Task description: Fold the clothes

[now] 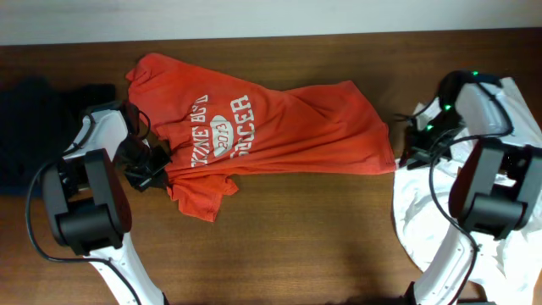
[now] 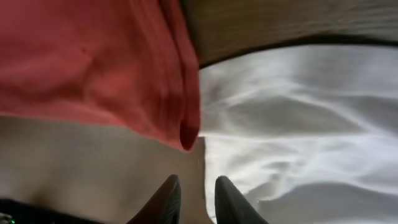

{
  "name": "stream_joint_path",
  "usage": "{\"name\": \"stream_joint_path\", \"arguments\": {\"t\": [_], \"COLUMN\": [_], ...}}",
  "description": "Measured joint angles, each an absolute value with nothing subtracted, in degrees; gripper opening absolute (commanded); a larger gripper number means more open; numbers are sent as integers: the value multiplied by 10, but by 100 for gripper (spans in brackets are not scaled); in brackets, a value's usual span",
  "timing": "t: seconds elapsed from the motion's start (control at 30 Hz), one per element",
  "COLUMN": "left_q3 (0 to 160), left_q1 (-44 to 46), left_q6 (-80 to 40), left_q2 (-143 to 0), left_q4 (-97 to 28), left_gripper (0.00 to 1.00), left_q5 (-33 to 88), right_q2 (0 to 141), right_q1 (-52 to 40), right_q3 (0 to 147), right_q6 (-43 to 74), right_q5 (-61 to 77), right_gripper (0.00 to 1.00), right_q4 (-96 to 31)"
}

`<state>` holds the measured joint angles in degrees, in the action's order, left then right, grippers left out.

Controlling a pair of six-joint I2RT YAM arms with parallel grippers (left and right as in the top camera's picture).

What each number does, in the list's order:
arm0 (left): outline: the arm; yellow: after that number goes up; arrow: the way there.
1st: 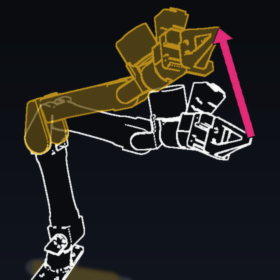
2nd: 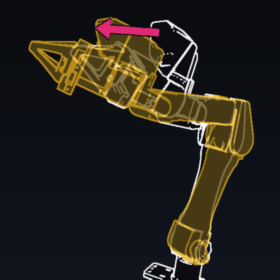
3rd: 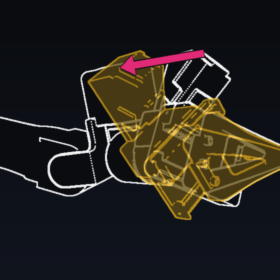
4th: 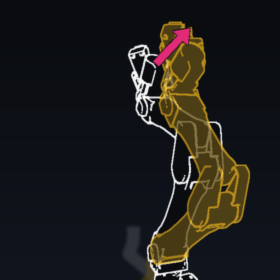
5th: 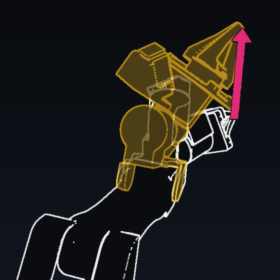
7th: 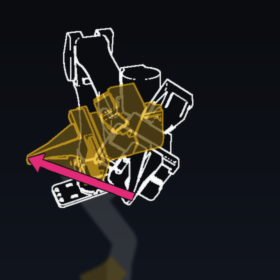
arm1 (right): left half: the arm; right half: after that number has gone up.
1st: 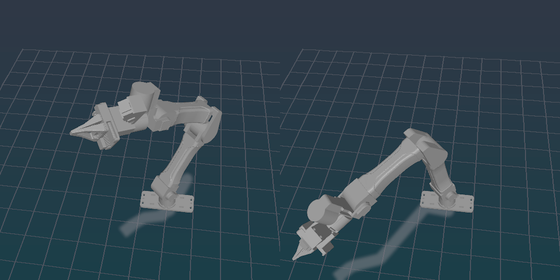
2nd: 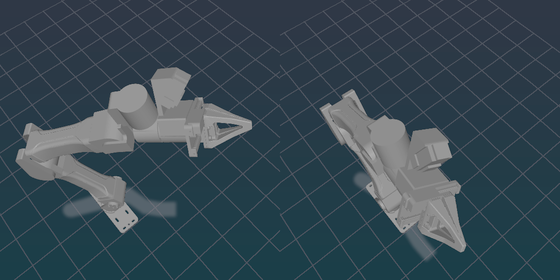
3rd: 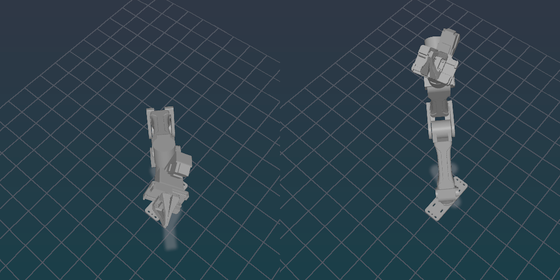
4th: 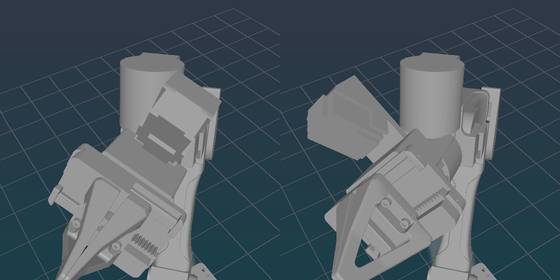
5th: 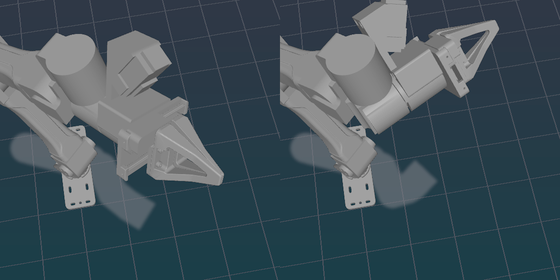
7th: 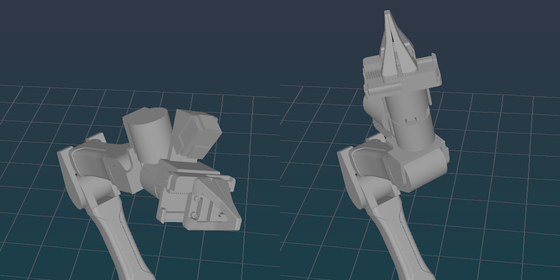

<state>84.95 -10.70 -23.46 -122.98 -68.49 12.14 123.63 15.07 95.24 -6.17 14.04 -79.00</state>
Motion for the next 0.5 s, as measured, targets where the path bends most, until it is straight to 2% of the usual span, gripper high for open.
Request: {"name": "stream_joint_path", "arguments": {"t": [0.13,0.27,0.37,0.5], "left_q3": [849,849,850,849], "left_q1": [-107,-107,-107,-107], "left_q6": [-235,-234,-235,-234], "left_q2": [-1229,-1229,-1228,-1228], "left_q4": [-682,-681,-681,-681], "left_gripper": [0,0,0,0], "left_q5": [121,121,121,121], "right_q2": [1237,1228,1230,1230], "right_q1": [152,176,262,397], "right_q3": [872,830,819,825], "right_q6": [-51,76,221,314], "right_q5": [125,-17,-178,-267], "right_gripper": [23,23,29,29], "right_q4": [-719,-730,-774,-795]}}
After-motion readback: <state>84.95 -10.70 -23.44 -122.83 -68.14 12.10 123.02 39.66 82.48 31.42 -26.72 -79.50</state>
